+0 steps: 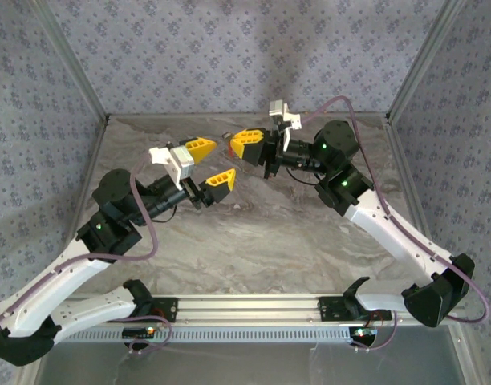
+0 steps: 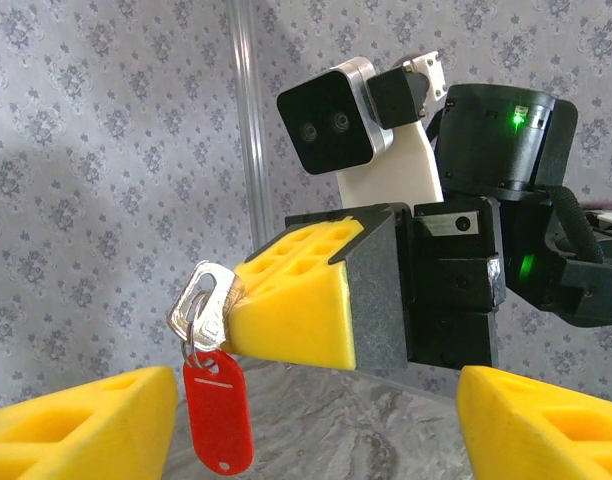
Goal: Remove the keys from the keyring
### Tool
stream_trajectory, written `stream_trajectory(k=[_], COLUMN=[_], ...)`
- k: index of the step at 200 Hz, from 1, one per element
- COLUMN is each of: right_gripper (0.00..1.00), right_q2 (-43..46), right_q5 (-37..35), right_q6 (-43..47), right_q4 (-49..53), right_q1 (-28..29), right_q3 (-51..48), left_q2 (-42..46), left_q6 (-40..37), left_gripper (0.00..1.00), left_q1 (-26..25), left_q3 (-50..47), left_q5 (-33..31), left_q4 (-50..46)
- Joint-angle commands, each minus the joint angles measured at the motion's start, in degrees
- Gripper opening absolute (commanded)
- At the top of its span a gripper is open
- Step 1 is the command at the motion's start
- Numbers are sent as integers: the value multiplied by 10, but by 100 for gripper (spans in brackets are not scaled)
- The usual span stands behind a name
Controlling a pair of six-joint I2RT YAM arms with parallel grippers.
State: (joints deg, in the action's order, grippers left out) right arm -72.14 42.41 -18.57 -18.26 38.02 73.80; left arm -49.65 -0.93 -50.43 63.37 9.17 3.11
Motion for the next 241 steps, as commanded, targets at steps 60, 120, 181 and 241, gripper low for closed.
stream_trajectory(k=[60,120,181,241], right_gripper=[0,0,0,0], right_q2=[13,21,33,48], right_q5=[26,-12,-80,-169], right_q6=[14,43,70,153], right_q4=[-24,-1,-4,38], right_q1=[11,14,21,63], right_q3=[-4,-12,-26,-31], left_q2=[-18,-18,-27,-33], left_q6=[18,22,39,41], left_gripper=[76,75,73,73], left_q1=[-5,-5,-6,-6], left_q3=[11,12,5,4], left_q5=[24,27,33,30], left_q4=[13,21,29,33])
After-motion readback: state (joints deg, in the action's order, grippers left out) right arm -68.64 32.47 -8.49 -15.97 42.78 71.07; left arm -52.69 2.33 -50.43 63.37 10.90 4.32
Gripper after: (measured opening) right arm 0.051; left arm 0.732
